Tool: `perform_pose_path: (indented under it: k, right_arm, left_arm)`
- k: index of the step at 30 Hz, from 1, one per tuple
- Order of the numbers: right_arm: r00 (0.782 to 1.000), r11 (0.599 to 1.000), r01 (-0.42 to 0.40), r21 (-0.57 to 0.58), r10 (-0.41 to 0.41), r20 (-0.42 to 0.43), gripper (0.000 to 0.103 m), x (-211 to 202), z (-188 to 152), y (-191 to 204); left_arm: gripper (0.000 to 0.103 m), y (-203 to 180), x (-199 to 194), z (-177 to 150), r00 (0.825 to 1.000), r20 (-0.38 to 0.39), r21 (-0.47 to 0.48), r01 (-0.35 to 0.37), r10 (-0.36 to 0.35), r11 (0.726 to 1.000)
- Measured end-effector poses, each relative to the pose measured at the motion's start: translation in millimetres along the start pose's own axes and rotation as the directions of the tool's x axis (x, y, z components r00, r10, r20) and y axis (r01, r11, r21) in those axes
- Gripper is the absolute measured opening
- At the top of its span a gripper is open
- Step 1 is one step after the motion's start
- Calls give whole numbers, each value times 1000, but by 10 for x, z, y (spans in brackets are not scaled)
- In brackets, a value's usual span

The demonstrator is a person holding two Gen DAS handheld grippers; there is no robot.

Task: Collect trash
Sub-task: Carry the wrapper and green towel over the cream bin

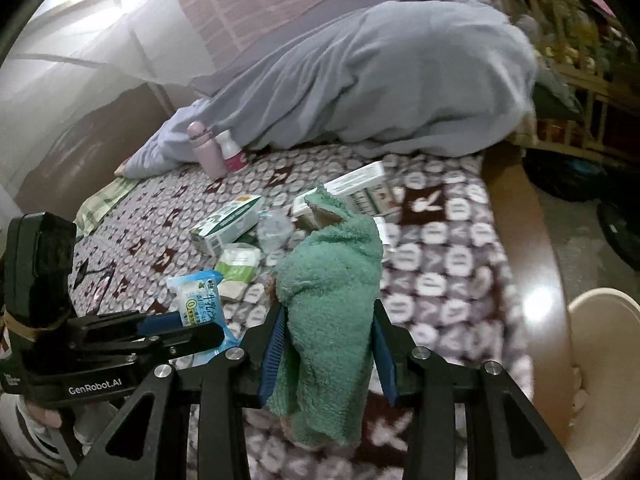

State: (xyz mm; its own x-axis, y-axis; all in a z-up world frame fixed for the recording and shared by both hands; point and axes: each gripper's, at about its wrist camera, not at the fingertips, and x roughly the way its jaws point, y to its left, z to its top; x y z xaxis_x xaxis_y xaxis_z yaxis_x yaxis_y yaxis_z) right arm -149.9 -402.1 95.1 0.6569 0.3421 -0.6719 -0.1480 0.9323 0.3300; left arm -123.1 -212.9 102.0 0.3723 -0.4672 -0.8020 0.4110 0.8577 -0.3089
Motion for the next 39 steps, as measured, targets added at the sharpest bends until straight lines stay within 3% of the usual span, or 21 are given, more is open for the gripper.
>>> perform_pose_path:
  k: [12,31,39]
  right_arm:
    - [995,994,83,68,-86,41,39,-351,-77,-438]
    - [967,953,236,191,-250,53,39,-826,-299,-1238]
    - [951,926,288,246,-307,42,39,-983,-436,-1566]
  left_arm:
    - [32,-553,176,162,999,34,126,-44,40,991]
    - [32,-1486,679,352,999,-18,246,38,-35,968]
    - [32,-1819,890,393,999,-36,291,42,-33,956]
